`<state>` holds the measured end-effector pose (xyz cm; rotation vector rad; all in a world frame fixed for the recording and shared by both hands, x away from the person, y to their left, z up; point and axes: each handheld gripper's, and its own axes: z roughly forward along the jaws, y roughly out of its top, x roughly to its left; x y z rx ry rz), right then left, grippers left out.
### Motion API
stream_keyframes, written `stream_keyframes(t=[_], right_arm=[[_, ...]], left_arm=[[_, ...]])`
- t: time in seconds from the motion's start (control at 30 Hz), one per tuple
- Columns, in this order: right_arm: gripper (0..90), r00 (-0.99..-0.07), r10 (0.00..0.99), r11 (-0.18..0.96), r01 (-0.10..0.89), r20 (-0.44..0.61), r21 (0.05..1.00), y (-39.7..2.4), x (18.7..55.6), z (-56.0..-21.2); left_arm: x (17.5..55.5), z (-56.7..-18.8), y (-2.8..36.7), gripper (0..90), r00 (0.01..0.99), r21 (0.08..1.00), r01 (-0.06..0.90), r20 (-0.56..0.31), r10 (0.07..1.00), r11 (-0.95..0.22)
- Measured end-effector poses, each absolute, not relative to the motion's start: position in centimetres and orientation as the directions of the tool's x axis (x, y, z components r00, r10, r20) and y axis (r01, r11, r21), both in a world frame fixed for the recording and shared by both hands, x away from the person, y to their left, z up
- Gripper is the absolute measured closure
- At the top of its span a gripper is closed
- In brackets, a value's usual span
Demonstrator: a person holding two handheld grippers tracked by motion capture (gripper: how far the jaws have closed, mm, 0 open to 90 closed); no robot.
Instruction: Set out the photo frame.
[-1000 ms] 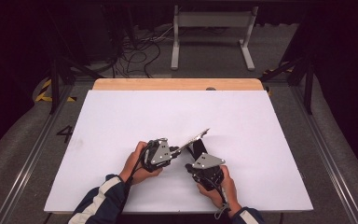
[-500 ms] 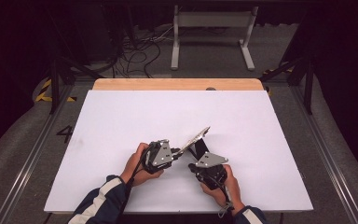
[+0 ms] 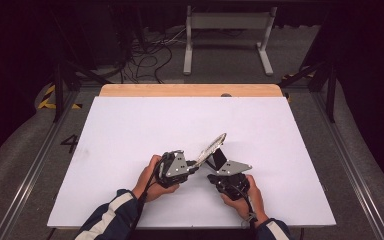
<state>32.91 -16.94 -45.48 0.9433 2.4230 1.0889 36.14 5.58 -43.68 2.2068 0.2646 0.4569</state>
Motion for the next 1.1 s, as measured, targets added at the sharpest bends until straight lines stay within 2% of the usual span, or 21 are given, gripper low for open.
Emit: stream_keyframes(t=[1.1], right_arm=[[90.0,-0.703,0.711,0.485,0.469,-0.021,0.738,-19.1,34.2,-45.7]], left_arm=[[35.7,-43.9,4.7,75.2,0.921,0.805,0.037,0.202,0.333,-0.593]])
